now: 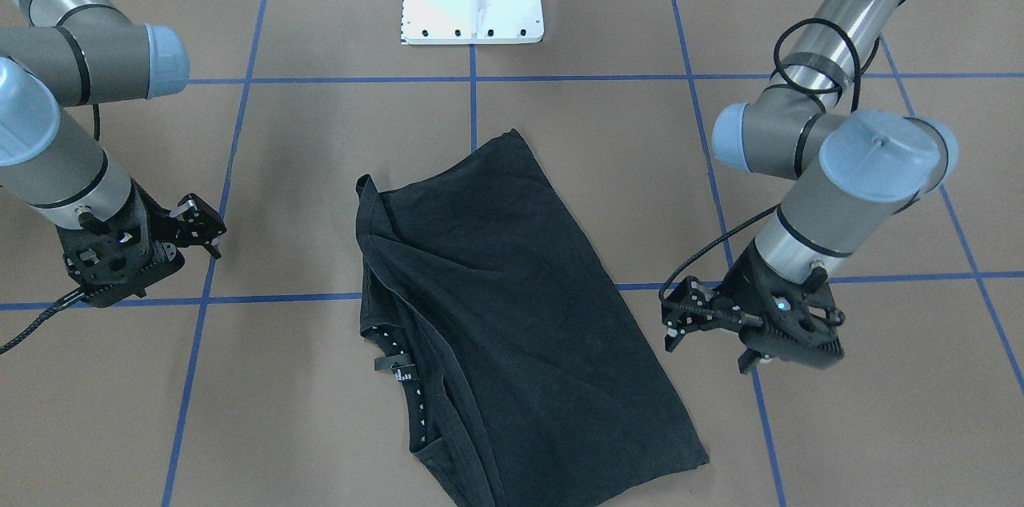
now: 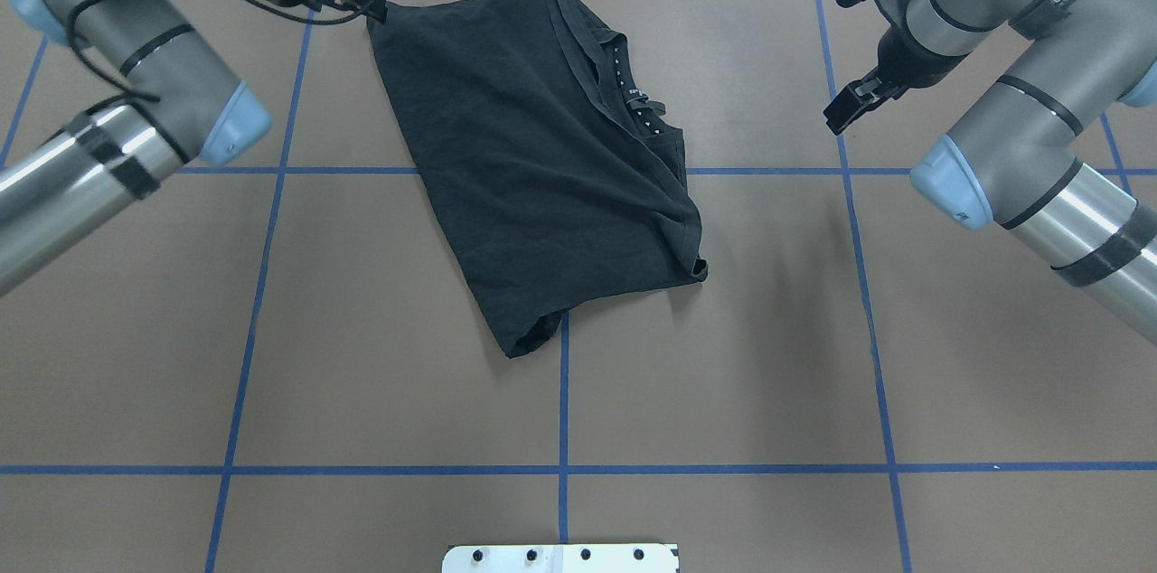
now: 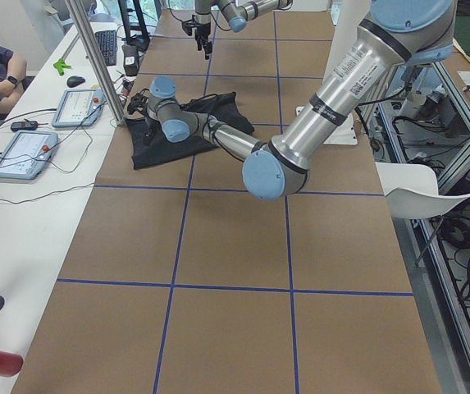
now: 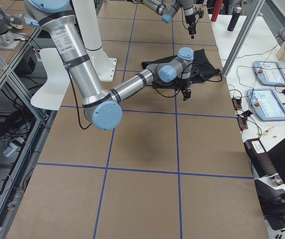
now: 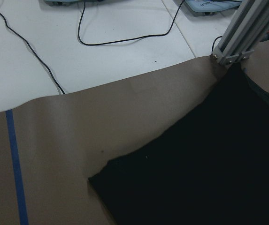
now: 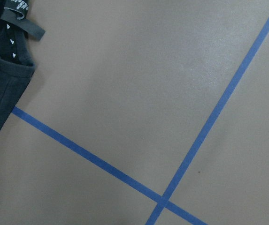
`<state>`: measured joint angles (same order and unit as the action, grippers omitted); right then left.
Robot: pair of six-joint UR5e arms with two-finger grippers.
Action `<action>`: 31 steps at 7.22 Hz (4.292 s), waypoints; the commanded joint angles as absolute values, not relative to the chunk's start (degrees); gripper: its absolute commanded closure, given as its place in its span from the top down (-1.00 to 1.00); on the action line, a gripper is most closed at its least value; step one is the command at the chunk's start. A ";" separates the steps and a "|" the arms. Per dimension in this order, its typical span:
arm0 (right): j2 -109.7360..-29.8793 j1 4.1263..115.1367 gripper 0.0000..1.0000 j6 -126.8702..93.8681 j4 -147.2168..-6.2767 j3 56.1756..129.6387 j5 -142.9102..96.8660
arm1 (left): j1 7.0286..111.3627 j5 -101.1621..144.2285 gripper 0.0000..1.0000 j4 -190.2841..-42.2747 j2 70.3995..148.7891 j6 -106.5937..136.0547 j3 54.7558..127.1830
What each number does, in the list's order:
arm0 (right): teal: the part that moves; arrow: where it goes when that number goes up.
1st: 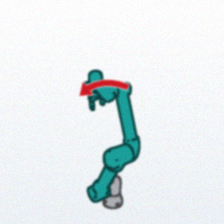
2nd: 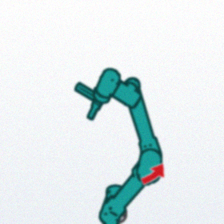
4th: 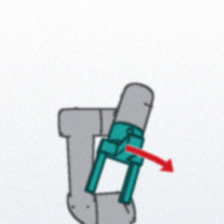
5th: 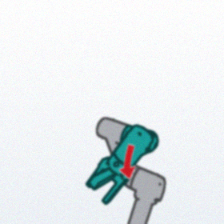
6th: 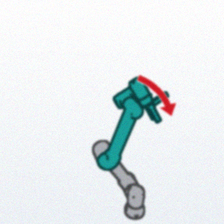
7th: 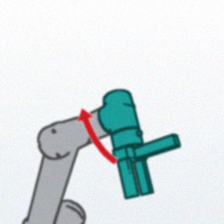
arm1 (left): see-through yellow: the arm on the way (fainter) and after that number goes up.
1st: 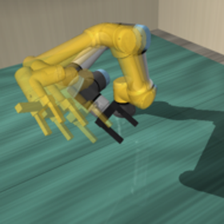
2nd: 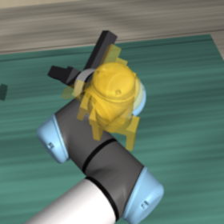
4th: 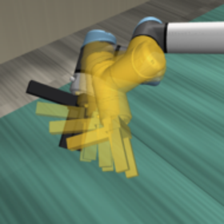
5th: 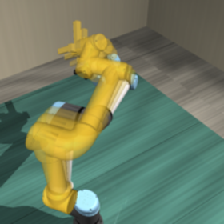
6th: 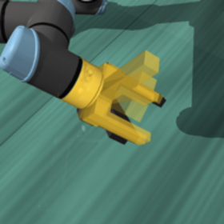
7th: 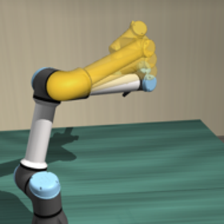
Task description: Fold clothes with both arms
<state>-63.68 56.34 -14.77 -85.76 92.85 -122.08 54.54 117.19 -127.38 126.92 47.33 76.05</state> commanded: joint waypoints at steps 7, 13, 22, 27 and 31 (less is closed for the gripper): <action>-64.16 56.43 0.99 -14.85 -85.61 93.16 -121.90 | 25.77 105.04 1.00 -127.35 112.50 102.76 98.70; -64.07 56.34 0.99 -14.77 -85.69 93.16 -121.82 | 21.27 101.16 0.49 -127.62 114.96 110.92 97.39; -64.07 56.34 0.98 -14.77 -85.61 93.16 -121.73 | 21.88 101.16 1.00 -129.55 114.96 106.71 97.55; -64.07 56.16 0.98 -14.77 -85.61 92.73 -121.55 | 22.06 101.07 1.00 -129.55 118.90 106.96 92.04; -64.07 56.16 0.98 -14.77 -85.52 92.81 -121.55 | 22.94 100.11 -0.38 -129.64 119.18 106.53 91.76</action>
<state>-64.10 56.16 -14.77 -85.52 92.78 -121.55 22.60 100.32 -129.61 119.16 106.71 91.63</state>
